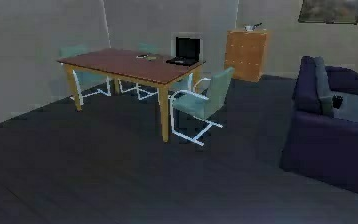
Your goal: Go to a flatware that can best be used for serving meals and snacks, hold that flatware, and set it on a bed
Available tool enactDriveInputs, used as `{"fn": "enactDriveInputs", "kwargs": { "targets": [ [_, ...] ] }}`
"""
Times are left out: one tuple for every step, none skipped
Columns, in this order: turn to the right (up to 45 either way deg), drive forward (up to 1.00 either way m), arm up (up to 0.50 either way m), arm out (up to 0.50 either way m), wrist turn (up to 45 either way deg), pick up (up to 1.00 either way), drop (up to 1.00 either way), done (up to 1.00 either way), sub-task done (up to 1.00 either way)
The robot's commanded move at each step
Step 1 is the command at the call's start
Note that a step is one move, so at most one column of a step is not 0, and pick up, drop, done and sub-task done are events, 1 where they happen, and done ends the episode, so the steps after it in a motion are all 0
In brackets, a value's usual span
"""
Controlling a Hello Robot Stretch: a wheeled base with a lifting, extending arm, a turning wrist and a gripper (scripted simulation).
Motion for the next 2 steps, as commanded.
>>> {"fn": "enactDriveInputs", "kwargs": {
  "targets": [
    [-45.0,0.0,0.0,0.0,0.0,0.0,0.0,0.0,0.0],
    [-45.0,0.0,0.0,0.0,0.0,0.0,0.0,0.0,0.0]
  ]
}}
